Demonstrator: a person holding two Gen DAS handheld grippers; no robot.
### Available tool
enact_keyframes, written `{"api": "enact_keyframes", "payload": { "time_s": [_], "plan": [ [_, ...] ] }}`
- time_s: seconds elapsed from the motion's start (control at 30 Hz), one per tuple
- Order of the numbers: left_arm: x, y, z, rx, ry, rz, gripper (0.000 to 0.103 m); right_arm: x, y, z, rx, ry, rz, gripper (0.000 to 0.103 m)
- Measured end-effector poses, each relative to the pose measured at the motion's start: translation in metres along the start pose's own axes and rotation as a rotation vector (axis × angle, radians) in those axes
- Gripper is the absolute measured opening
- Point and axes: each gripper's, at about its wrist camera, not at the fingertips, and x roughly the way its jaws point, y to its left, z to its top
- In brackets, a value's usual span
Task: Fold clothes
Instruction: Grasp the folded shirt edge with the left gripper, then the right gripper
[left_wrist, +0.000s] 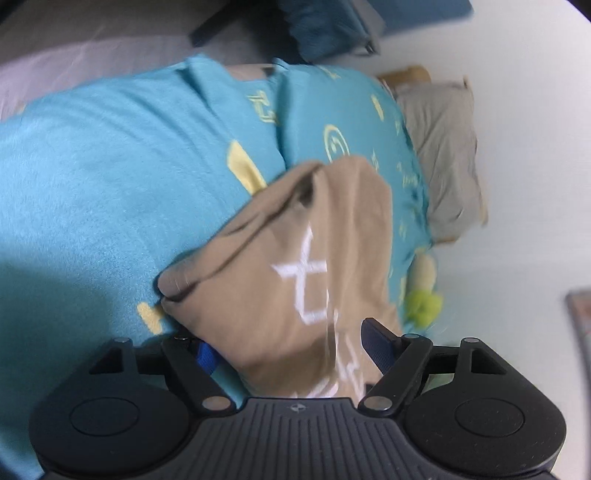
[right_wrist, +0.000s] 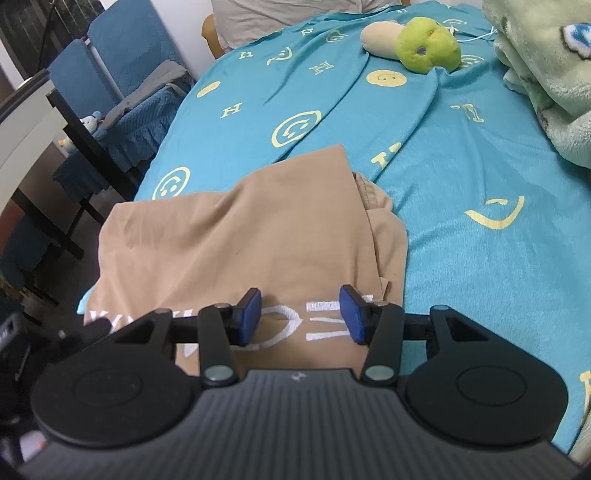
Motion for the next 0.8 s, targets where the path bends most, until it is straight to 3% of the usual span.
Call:
{"api": "enact_keyframes", "payload": {
  "time_s": [0.07,0.13,0.2,0.27,0.37,0.43,0.47,0.5,0.57,0.7,0.8],
  "plan": [
    [-0.003,0.000,-0.001,0.009,-0.018,-0.017,0.053,-0.001,-0.001,0.001,0.018,-0.003,0.003,0.049],
    [-0.004,-0.004,-0.003,0.056,-0.042,-0.020,0.029,-0.003,-0.003,0.002,0.036,-0.007,0.006,0.049],
    [-0.006,-0.009,-0.006,0.093,-0.066,-0.029,0.023,-0.011,-0.005,0.003,0.078,-0.020,0.017,0.052],
    [-0.009,-0.013,-0.008,0.113,-0.081,-0.043,0.021,-0.028,-0.007,0.002,0.136,-0.051,0.062,0.052],
    [-0.012,-0.017,-0.010,0.131,-0.088,-0.056,0.020,-0.049,-0.010,-0.008,0.257,-0.052,0.218,0.053],
    [-0.016,-0.016,-0.012,0.124,-0.087,-0.061,0.020,-0.055,-0.014,-0.018,0.361,-0.021,0.339,0.067],
    [-0.017,-0.016,-0.012,0.119,-0.086,-0.065,0.020,-0.054,-0.016,-0.025,0.427,-0.001,0.402,0.087],
    [-0.018,-0.015,-0.012,0.113,-0.085,-0.071,0.020,-0.050,-0.017,-0.032,0.485,0.022,0.456,0.099],
    [-0.018,-0.013,-0.012,0.103,-0.083,-0.081,0.020,-0.038,-0.016,-0.044,0.589,0.089,0.533,0.103],
    [-0.019,-0.012,-0.009,0.086,-0.086,-0.096,0.019,-0.004,-0.012,-0.059,0.671,0.206,0.559,0.103],
    [-0.019,-0.011,-0.007,0.073,-0.088,-0.107,0.018,0.009,-0.029,-0.063,0.778,0.167,0.487,0.102]
  ]
}}
